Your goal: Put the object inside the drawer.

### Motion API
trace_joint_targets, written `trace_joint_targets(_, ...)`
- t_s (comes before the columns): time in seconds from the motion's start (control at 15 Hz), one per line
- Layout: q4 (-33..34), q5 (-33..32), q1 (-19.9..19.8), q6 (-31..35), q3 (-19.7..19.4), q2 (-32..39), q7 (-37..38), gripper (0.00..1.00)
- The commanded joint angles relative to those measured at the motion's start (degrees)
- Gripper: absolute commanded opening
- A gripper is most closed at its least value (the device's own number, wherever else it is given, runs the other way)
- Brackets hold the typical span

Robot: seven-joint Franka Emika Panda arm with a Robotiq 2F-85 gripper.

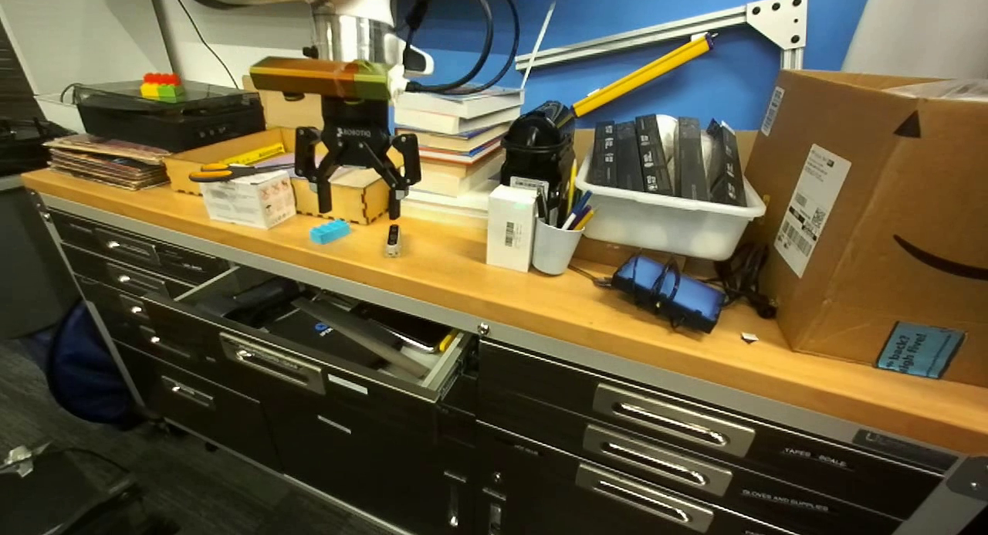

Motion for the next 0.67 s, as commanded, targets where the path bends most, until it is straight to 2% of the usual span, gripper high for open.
trace_joint_targets(0.0,14.2,1.9,1.2,-2.5,3.2,12.7,-0.1,1.00)
trace_joint_targets(0.27,24.3,1.1,3.5,-2.0,6.3,22.4,6.7,1.00)
trace_joint_targets(0.6,28.6,0.0,7.5,-3.3,7.6,26.3,14.6,1.00)
